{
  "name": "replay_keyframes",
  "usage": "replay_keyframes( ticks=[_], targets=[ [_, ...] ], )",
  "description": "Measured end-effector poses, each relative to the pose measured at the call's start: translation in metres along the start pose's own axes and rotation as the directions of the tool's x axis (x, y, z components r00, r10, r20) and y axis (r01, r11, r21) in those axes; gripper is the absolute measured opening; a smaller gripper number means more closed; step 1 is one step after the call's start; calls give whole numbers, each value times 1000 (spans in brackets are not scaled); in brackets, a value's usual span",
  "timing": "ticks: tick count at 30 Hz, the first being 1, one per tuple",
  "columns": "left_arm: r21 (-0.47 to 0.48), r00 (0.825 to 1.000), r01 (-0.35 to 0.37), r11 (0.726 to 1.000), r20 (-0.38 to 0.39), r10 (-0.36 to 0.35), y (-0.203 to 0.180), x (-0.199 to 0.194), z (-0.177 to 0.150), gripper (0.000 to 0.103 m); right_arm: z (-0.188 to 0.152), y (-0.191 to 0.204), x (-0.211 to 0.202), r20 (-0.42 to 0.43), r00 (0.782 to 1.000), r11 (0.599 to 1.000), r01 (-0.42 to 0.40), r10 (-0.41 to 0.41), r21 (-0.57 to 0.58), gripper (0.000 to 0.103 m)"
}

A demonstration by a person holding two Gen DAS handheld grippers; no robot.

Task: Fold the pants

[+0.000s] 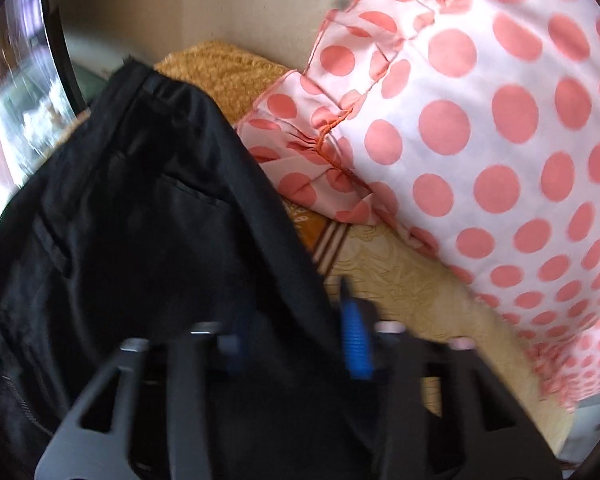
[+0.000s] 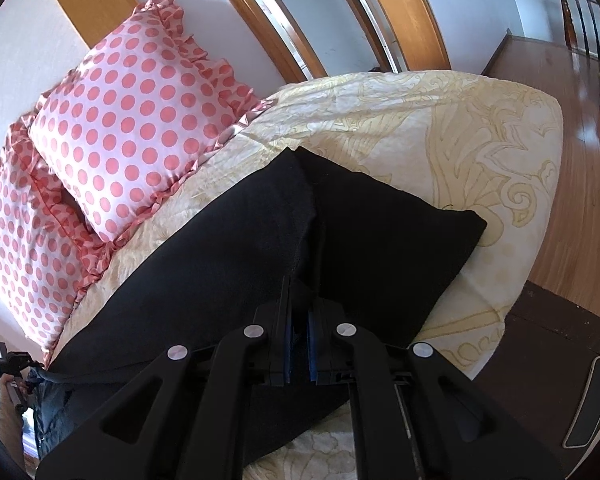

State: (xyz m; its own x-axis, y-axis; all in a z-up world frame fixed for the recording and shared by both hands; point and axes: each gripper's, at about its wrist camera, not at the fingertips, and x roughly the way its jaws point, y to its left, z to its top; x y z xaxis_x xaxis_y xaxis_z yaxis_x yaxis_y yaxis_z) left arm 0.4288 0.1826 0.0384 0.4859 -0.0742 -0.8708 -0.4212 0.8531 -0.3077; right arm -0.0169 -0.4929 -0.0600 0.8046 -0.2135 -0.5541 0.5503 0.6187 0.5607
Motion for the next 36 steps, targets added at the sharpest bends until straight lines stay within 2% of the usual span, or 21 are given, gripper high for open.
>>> replay_keyframes(
  ticks=[1, 2, 4, 11, 17, 20, 22, 24, 26, 29, 31, 35, 36],
  targets=[
    [-15, 1000, 28, 999, 12, -28, 4, -3, -1, 15, 1, 0, 0, -2, 1000, 1000, -2, 2, 1, 6],
    [-24, 999, 31, 999, 24, -31, 6, -7, -2, 11, 1, -1, 1, -3, 1000, 1000, -4, 4, 3, 6],
    [-11, 998, 36, 999, 46, -36, 11, -21, -7, 9, 2, -1, 1, -4, 1000, 1000, -9, 9, 6, 6],
    [70, 981, 100, 993, 160, -110, 32, -108, -41, 8, 17, 5, 2, 20, 999, 1000, -29, 29, -1, 6],
    [147, 951, 109, 983, 272, -146, 62, -190, -93, 8, 40, 15, -11, 85, 995, 999, -42, 43, -16, 6],
    [149, 933, 125, 981, 319, -167, 85, -223, -125, 8, 49, 14, -29, 131, 990, 999, -53, 54, -11, 6],
    [138, 917, 118, 983, 366, -161, 106, -241, -159, 9, 49, 9, -36, 140, 989, 999, -45, 44, 3, 6],
    [115, 910, 92, 989, 394, -131, 125, -243, -187, 10, 43, 1, -34, 118, 993, 1000, -19, 18, 12, 6],
    [74, 912, 70, 995, 398, -94, 147, -236, -215, 10, 37, -5, -28, 93, 996, 1000, 0, -1, 18, 6],
    [12, 935, 46, 999, 351, -47, 175, -211, -251, 9, 29, -15, -20, 62, 998, 999, 17, -20, 50, 6],
    [-17, 940, 35, 999, 340, -27, 187, -200, -267, 8, 29, -17, -21, 62, 998, 998, 10, -14, 58, 6],
    [-52, 915, 52, 997, 403, -27, 195, -203, -285, 9, 31, -13, -33, 100, 995, 999, 7, -12, 42, 6],
    [-56, 913, 55, 997, 406, -28, 196, -201, -286, 11, 31, -14, -33, 98, 995, 999, 16, -19, 37, 6]
  ],
)
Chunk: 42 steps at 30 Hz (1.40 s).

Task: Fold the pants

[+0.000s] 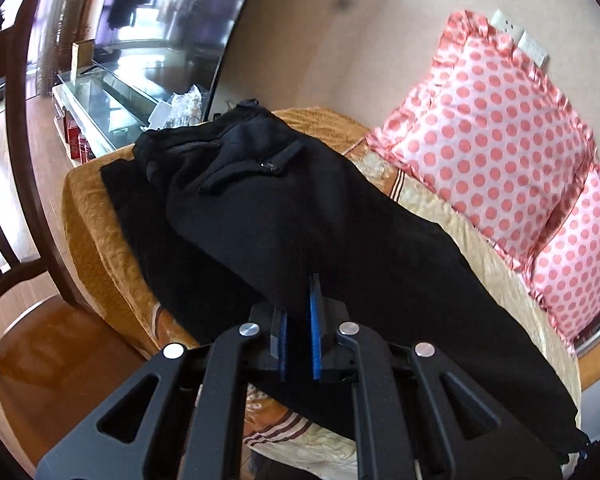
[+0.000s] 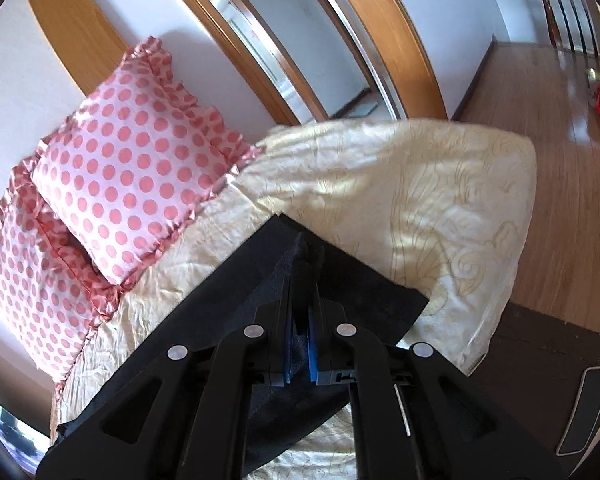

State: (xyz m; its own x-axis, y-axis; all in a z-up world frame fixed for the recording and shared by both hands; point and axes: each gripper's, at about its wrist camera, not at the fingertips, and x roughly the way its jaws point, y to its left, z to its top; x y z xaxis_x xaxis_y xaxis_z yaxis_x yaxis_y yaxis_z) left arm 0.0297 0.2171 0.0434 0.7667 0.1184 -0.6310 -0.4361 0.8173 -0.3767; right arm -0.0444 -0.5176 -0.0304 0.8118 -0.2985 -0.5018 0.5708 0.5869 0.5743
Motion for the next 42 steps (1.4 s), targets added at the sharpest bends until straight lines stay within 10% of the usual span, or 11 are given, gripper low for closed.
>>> replay_keyframes(
  ticks=[5, 16, 19, 21, 24, 34, 42],
  targets=[
    [-125, 1000, -6, 992, 26, 9, 28, -1, 3, 65, -5, -8, 9, -37, 999, 1000, 13, -12, 27, 6],
    [-359, 993, 81, 930, -48, -105, 75, 27, 44, 60, -5, -5, 11, -42, 999, 1000, 19, -18, 13, 6],
    [-405, 990, 92, 910, -59, -126, 84, 28, 46, 46, -6, -4, 12, -42, 999, 1000, 17, -17, 8, 6],
    [-407, 992, 85, 910, -55, -117, 88, 30, 48, 17, -6, -3, 13, -42, 999, 1000, 16, -16, 4, 6],
    [-379, 997, 62, 923, -11, -72, 91, 18, 52, 8, -7, -2, 12, -38, 999, 1000, 9, -9, 1, 6],
    [-277, 997, -59, 959, 25, 69, 87, 9, 27, 17, -12, -12, 18, -64, 997, 999, 35, -34, 16, 6],
    [-169, 995, -80, 982, 49, 90, 63, 8, 24, 47, -20, -21, 16, -105, 994, 998, -10, 16, 60, 8]
  ],
)
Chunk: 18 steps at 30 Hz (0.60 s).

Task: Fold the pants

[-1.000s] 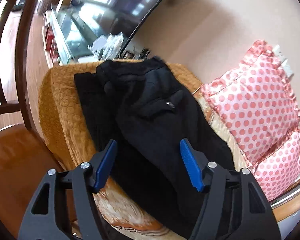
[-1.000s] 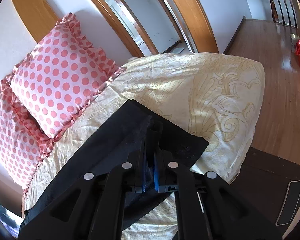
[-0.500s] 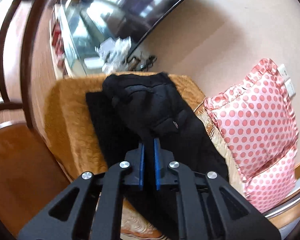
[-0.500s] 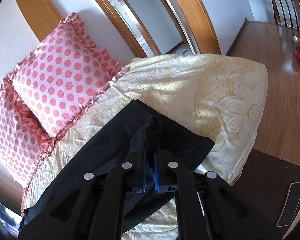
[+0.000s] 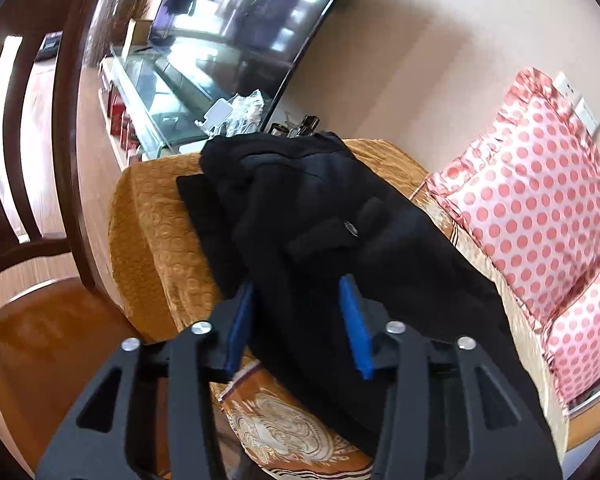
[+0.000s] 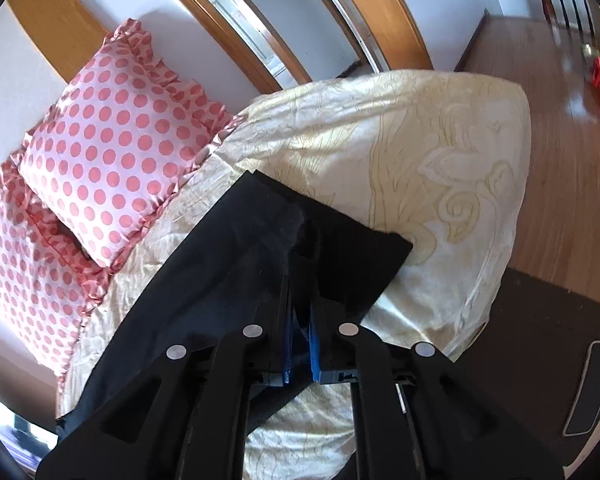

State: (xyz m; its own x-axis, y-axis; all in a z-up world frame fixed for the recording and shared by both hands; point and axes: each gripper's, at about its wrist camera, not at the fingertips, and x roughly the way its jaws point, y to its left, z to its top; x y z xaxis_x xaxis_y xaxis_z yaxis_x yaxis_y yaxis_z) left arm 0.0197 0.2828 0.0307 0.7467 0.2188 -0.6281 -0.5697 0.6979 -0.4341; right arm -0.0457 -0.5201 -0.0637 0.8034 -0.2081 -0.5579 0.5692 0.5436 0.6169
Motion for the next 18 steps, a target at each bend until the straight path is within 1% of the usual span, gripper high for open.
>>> replay_keyframes(
  ticks=[5, 7, 8, 9, 11, 13, 15, 18],
  targets=[
    [15, 1000, 13, 1000, -16, -13, -9, 2, -3, 50, -1, 4, 3, 1, 1000, 1000, -7, 7, -15, 8],
    [15, 1000, 15, 1000, -16, -15, -11, 2, -3, 50, -1, 7, 6, 7, 1000, 999, -6, 6, -41, 7],
    [17, 1000, 15, 1000, -15, -14, -11, 3, -3, 48, 0, 10, 5, 16, 1000, 998, -3, 4, -60, 6],
    [19, 1000, 12, 1000, -12, -12, -12, 2, -3, 29, 1, 12, 3, 33, 999, 998, -2, 4, -70, 4],
    [23, 1000, 1, 1000, -2, -1, -11, 1, 2, 5, 10, 14, -13, 95, 995, 997, -25, 32, -70, 3],
    [-2, 999, 38, 999, -11, -38, -6, -3, 9, 5, 16, 15, -25, 130, 990, 996, -48, 57, -68, 3],
    [-17, 997, 71, 997, -20, -71, -2, -7, 13, 5, 17, 18, -36, 161, 986, 996, -30, 43, -87, 3],
    [9, 997, 70, 998, -16, -69, 0, -14, 14, 5, 12, 14, -40, 162, 987, 996, -4, 18, -86, 3]
  ],
)
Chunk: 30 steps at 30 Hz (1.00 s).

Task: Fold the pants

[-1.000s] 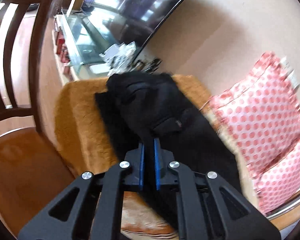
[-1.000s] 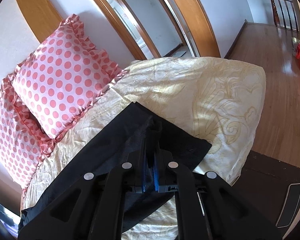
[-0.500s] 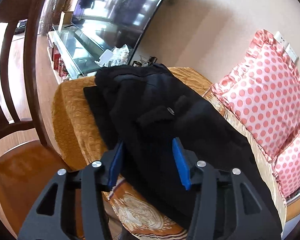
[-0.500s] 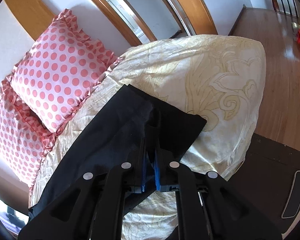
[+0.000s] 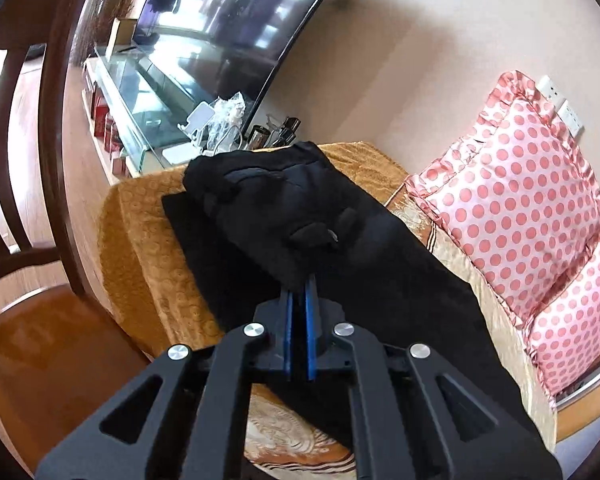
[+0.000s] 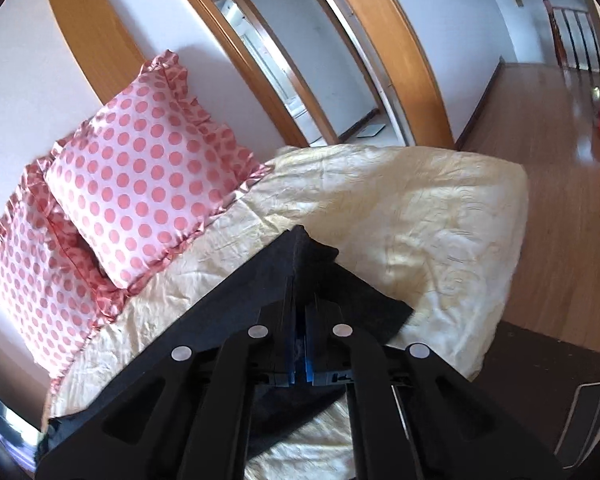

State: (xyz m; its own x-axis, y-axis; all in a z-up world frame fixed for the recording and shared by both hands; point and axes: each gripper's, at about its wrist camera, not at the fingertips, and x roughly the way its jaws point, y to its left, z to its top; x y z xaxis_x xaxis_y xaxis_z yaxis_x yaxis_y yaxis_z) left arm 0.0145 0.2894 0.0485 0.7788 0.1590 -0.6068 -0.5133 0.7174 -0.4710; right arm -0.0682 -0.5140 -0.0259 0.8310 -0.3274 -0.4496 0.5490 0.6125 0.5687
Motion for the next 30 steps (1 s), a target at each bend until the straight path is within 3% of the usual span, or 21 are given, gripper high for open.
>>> replay_keyframes(
  ticks=[6, 10, 12, 13, 15, 16, 18, 20, 22, 23, 25, 26, 28, 29, 30],
  targets=[
    [49, 998, -43, 998, -44, 46, 7, 13, -10, 6, -18, -20, 21, -90, 994, 998, 65, -63, 21, 3],
    [74, 998, -63, 995, -24, 65, 9, 15, -19, 16, -24, -18, 22, -94, 991, 995, 97, -99, -30, 5],
    [82, 998, -58, 995, -13, 60, 10, 10, -20, 23, -23, -18, 17, -92, 988, 992, 117, -121, -43, 19],
    [79, 998, -60, 995, -3, 60, 12, 6, -19, 27, -22, -19, 13, -80, 986, 988, 144, -148, -45, 23],
    [63, 992, -120, 991, 37, 117, 15, -3, -17, 58, -19, -19, -1, -23, 973, 973, 227, -228, -51, 38],
    [49, 985, -156, 987, 80, 152, 17, -10, -16, 61, -18, -15, -6, 7, 972, 970, 235, -236, -67, 38],
    [48, 974, -180, 982, 147, 172, 16, -24, -16, 61, -16, 7, -18, 56, 977, 966, 213, -207, -148, 38],
    [82, 977, -155, 985, 158, 140, 6, -30, -17, 64, -16, 41, -18, 40, 993, 961, 115, -109, -251, 38],
    [152, 989, -89, 984, 129, 70, -16, -30, -22, 68, -23, 94, -10, -70, 995, 929, -94, 74, -358, 38],
    [180, 993, -60, 982, 111, 40, -25, -29, -24, 72, -28, 115, -6, -123, 983, 906, -176, 138, -385, 38],
    [258, 998, 33, 965, 48, -47, -54, -22, -36, 76, -49, 175, 8, -294, 910, 809, -400, 293, -432, 38],
    [303, 995, 91, 949, 3, -96, -71, -16, -45, 77, -60, 202, 13, -365, 866, 754, -485, 342, -443, 38],
    [364, 987, 163, 917, -63, -151, -97, -5, -59, 78, -94, 268, 28, -532, 748, 611, -647, 395, -456, 38],
    [396, 982, 189, 898, -91, -166, -111, 2, -67, 79, -106, 289, 33, -578, 714, 567, -685, 395, -458, 38],
    [421, 978, 206, 884, -112, -174, -120, 7, -74, 80, -125, 318, 41, -640, 665, 503, -732, 384, -459, 38]
  ],
)
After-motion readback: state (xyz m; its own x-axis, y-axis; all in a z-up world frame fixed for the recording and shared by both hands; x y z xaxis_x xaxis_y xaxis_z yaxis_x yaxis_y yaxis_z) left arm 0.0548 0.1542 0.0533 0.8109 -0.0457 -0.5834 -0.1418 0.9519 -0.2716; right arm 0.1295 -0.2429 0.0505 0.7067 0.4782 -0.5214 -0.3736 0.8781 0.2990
